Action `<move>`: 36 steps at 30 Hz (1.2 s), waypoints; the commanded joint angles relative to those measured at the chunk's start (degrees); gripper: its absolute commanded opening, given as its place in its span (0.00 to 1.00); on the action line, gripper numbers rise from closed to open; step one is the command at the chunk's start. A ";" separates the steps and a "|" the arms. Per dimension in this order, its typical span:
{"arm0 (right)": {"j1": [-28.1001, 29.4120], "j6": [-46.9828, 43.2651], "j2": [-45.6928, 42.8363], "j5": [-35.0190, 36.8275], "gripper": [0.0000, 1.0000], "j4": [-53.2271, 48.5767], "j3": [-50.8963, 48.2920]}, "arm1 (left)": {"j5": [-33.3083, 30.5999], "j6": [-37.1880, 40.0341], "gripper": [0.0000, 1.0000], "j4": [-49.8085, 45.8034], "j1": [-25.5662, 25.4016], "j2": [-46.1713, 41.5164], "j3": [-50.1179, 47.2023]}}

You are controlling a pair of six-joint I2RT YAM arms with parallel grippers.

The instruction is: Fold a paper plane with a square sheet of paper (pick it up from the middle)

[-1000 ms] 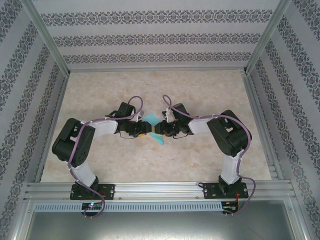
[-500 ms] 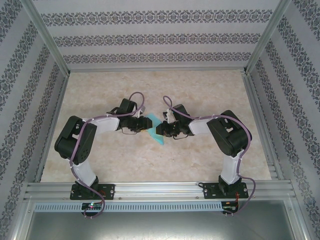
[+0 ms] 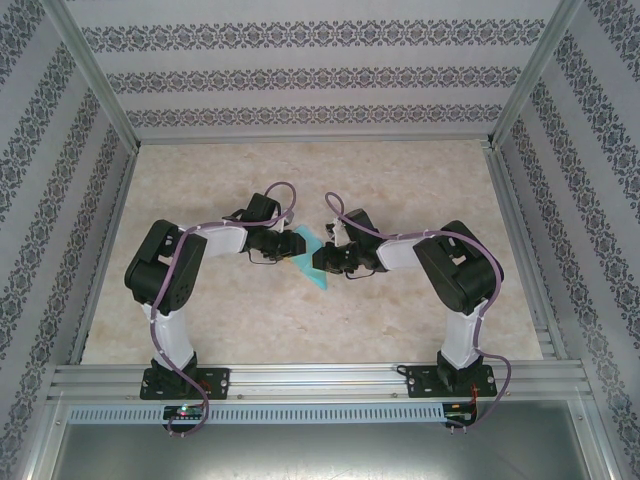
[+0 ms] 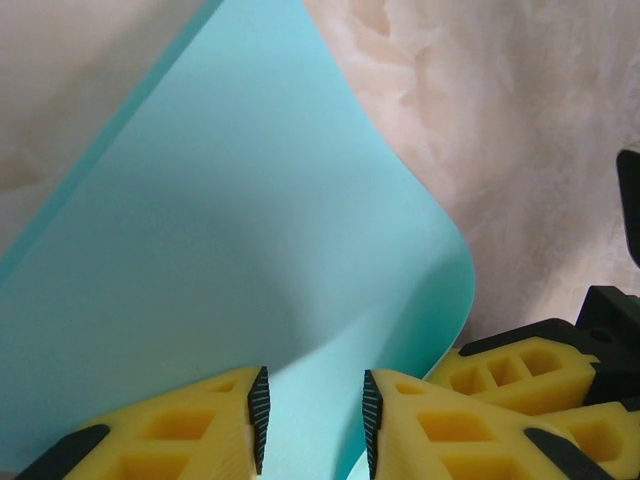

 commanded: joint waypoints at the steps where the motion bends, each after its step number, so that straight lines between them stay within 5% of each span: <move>1: 0.72 1.02 -0.40 3.94 0.14 -0.67 -0.27 | -0.80 1.71 0.34 -1.76 -0.04 1.91 0.26; 36: 1.17 3.93 -0.70 10.34 0.12 1.51 -1.51 | -1.02 2.77 0.38 -4.09 -0.74 -3.15 -2.50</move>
